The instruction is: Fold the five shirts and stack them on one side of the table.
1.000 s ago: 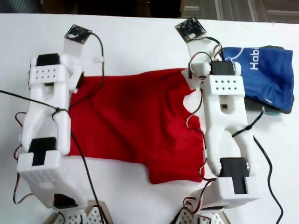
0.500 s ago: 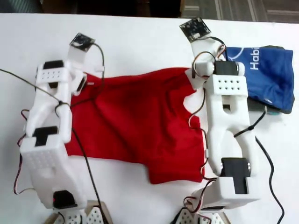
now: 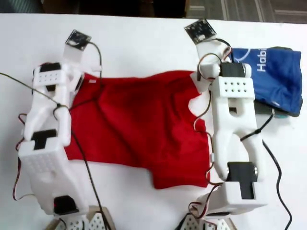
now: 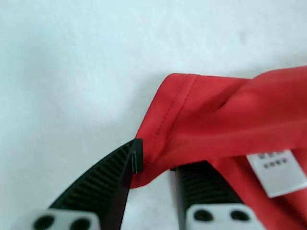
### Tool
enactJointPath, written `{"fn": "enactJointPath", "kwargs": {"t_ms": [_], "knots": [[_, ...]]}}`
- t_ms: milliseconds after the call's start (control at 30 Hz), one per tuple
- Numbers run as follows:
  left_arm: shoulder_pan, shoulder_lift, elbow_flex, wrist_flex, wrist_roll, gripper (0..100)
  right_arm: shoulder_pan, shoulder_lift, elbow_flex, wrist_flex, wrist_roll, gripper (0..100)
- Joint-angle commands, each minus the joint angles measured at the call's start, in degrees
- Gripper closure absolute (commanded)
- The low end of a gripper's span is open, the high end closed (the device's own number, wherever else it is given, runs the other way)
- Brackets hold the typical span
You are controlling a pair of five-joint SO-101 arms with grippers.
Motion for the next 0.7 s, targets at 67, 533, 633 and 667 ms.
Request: {"fn": "enactJointPath", "kwargs": {"t_ms": [67, 533, 633, 667], "knots": [[-0.70, -0.70, -1.89, -0.09, 0.44, 98, 0.66, -2.07, -2.81, 0.31, -0.09, 97.9], [-0.79, -7.56, -2.51, 6.77, 10.81, 97, 0.75, -3.56, -5.01, 0.31, -0.53, 97.9], [-0.70, -12.48, -2.51, 10.29, 10.73, 97, 0.75, -7.25, -8.62, 0.92, -0.53, 97.9], [-0.62, -14.68, -2.51, 11.69, 10.73, 97, 0.57, -8.57, -9.93, 1.54, -0.53, 97.9]]}}
